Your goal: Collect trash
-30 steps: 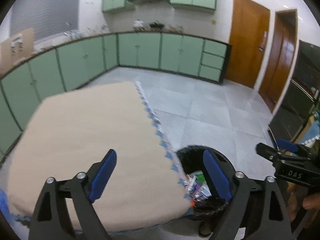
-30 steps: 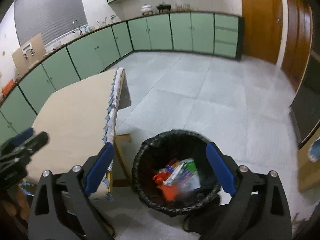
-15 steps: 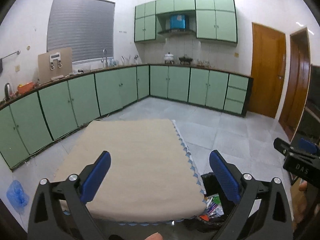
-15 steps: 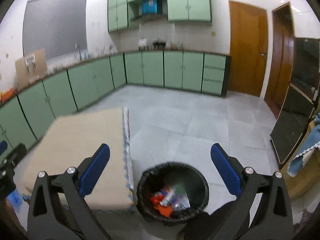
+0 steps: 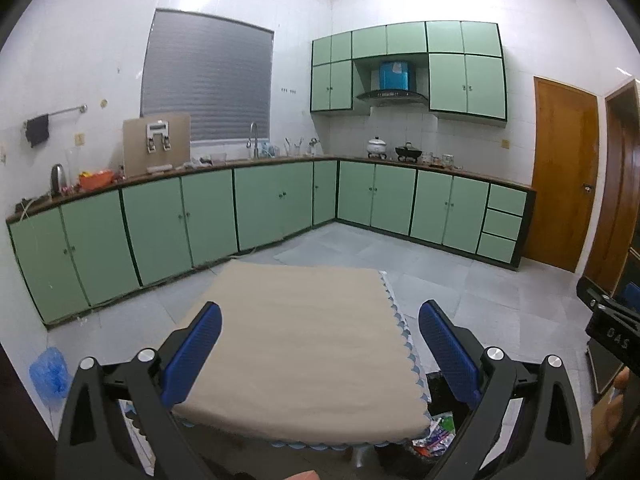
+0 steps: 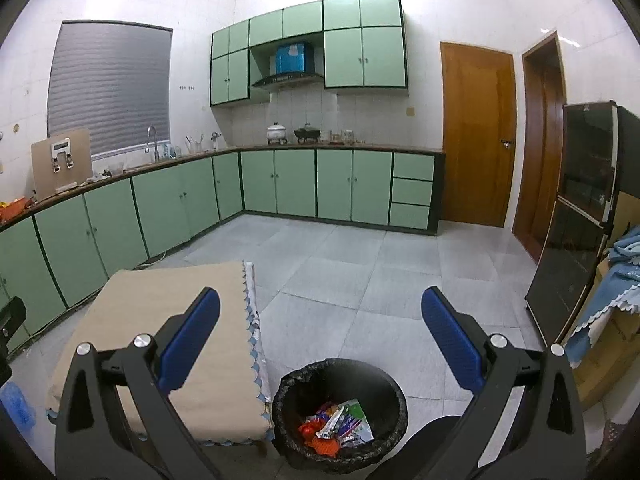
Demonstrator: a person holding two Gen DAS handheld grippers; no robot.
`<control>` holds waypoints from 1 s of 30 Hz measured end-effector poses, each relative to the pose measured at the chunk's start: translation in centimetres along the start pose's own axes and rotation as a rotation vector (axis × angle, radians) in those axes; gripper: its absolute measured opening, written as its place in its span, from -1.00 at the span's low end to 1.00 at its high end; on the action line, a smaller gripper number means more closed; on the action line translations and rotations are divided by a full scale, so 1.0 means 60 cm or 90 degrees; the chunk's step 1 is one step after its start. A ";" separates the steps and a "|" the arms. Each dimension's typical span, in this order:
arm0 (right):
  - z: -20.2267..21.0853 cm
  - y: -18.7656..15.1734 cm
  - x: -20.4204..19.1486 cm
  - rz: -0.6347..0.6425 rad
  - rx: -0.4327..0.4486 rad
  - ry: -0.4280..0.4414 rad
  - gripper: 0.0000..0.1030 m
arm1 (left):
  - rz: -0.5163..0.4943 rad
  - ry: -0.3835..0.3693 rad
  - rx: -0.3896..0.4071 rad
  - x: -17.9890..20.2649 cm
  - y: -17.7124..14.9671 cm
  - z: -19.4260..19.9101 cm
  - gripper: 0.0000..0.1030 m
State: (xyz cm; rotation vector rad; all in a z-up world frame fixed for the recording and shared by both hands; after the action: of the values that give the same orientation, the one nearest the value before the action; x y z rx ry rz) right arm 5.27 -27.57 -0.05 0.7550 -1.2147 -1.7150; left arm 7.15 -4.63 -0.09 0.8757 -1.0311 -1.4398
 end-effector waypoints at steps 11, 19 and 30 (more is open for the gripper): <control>0.020 -0.003 -0.008 0.007 0.018 0.010 0.90 | -0.009 0.062 0.014 -0.001 0.007 0.023 0.88; 0.017 0.001 -0.017 0.016 0.021 0.009 0.90 | -0.005 0.087 0.009 -0.018 0.009 0.022 0.88; 0.010 0.000 -0.004 0.005 0.018 -0.002 0.90 | 0.010 0.080 0.010 -0.025 0.005 0.016 0.88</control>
State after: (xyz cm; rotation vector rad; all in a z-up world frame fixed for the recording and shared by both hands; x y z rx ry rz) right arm 4.88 -27.11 0.14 0.7642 -1.2453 -1.6961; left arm 6.58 -3.01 0.49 0.9563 -0.9538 -1.3474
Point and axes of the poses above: each gripper's, at about its wrist camera, not at the fingertips, and z roughly against the way its jaws point, x to its right, y to its top, the point moved 7 cm from there along -z, roughly the way its jaws point, and after that the axes turned 1 degree about z, right-handed, at the moved point
